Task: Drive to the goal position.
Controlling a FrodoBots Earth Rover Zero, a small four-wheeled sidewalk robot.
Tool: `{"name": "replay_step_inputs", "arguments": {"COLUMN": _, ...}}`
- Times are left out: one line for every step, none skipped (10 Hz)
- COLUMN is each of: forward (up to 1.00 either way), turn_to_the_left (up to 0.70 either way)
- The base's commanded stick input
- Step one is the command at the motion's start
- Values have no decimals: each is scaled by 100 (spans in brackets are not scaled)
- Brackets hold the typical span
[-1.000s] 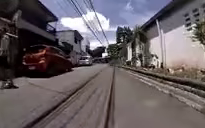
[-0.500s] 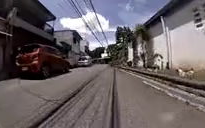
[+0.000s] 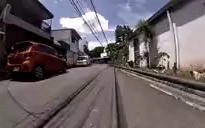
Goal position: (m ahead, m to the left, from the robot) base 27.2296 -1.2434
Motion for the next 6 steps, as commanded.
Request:
{"name": "replay_step_inputs", "arguments": {"forward": 85, "turn_to_the_left": 0}}
{"name": "replay_step_inputs", "arguments": {"forward": 85, "turn_to_the_left": 0}}
{"name": "replay_step_inputs", "arguments": {"forward": 85, "turn_to_the_left": 0}}
{"name": "replay_step_inputs", "arguments": {"forward": 85, "turn_to_the_left": 0}}
{"name": "replay_step_inputs", "arguments": {"forward": 85, "turn_to_the_left": 0}}
{"name": "replay_step_inputs", "arguments": {"forward": 85, "turn_to_the_left": 0}}
